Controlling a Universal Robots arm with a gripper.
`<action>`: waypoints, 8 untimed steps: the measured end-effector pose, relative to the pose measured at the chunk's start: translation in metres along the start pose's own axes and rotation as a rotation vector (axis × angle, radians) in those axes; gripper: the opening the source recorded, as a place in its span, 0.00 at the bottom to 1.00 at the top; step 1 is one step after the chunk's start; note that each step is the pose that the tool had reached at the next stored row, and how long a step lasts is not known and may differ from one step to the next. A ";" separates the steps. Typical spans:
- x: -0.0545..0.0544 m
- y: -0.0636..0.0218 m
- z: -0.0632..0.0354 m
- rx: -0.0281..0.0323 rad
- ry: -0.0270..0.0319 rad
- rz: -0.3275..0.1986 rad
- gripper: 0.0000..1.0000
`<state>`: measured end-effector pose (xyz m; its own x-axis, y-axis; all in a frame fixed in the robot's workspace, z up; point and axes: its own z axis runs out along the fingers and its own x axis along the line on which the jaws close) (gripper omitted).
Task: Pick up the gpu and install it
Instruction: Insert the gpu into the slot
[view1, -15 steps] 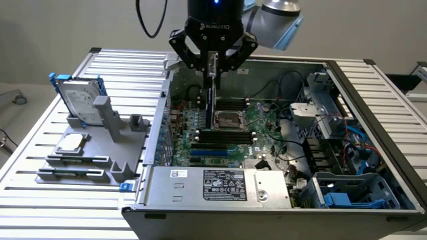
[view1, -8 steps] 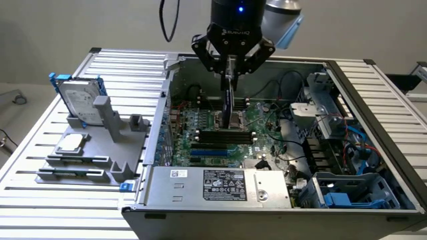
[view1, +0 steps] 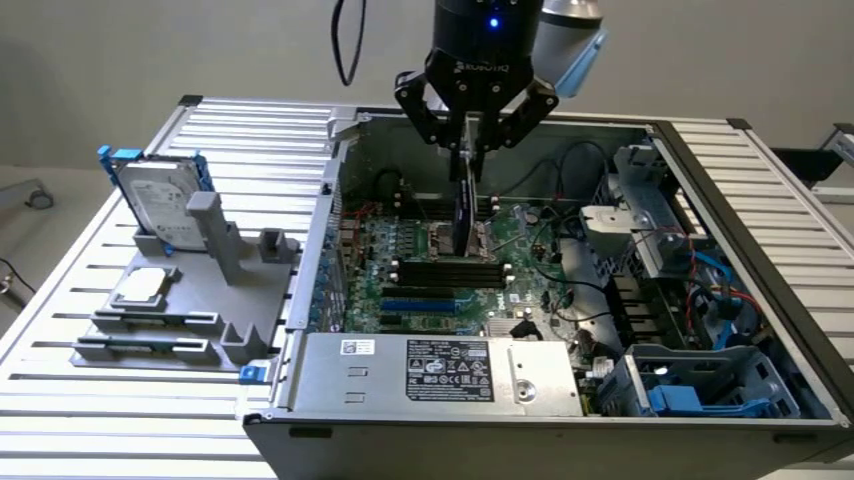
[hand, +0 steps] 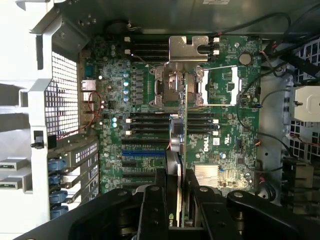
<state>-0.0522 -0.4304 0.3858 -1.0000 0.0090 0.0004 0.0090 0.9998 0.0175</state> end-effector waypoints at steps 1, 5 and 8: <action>0.000 0.0000 0.0000 0.0000 0.0002 0.000 0.26; -0.001 0.0000 0.0001 0.0000 0.0016 0.000 0.26; -0.001 0.0000 0.0001 0.0000 0.0026 0.000 0.26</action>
<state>-0.0515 -0.4304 0.3857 -1.0000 0.0090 0.0031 0.0090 0.9998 0.0175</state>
